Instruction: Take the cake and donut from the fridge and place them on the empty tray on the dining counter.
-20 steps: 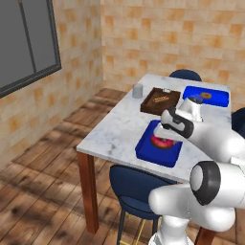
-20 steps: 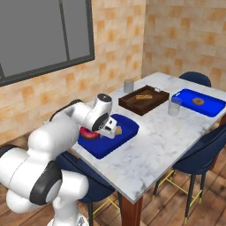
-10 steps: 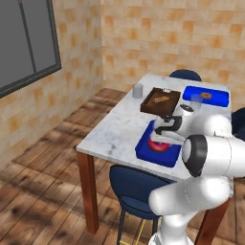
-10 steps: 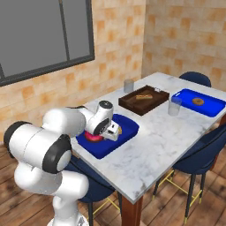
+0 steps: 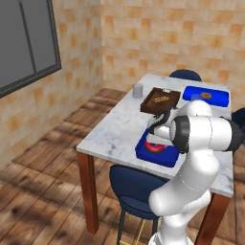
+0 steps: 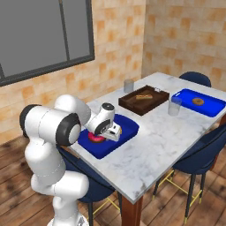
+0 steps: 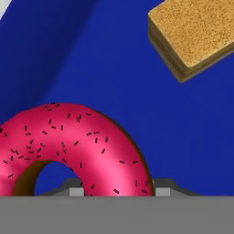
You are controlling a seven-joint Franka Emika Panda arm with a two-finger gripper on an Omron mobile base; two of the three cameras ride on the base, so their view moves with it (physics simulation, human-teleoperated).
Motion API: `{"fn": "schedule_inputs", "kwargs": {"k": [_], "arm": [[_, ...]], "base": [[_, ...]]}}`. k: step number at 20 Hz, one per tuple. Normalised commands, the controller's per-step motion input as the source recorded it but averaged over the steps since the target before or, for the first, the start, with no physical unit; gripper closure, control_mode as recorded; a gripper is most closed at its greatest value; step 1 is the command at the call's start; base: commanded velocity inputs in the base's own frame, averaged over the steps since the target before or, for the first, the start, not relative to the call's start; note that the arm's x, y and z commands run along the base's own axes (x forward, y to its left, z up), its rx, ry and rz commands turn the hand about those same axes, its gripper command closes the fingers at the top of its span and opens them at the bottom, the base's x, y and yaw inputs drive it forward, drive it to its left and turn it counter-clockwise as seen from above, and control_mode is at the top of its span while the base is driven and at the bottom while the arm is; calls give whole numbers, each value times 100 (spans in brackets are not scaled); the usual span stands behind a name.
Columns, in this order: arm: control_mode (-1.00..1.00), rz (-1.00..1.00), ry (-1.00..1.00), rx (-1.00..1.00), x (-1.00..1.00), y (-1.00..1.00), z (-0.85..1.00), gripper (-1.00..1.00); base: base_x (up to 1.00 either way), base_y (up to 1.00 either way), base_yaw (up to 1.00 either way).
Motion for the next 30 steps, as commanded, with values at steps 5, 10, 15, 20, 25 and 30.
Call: {"fn": "schedule_inputs", "kwargs": {"k": [5,10,15,20,25,30], "arm": [[-100,0,0,0,24,-2,-37,100],[-100,0,0,0,14,-4,-39,-100],[-100,1,-1,0,-4,-5,-3,-100],[-100,0,0,0,-18,-5,18,-100],[-100,7,4,0,-28,-1,64,-100],[-100,7,2,0,-26,0,100,-100]], "base": [[0,0,0],[0,0,0],[0,0,0],[0,0,0],[0,0,0],[0,0,0]]}}
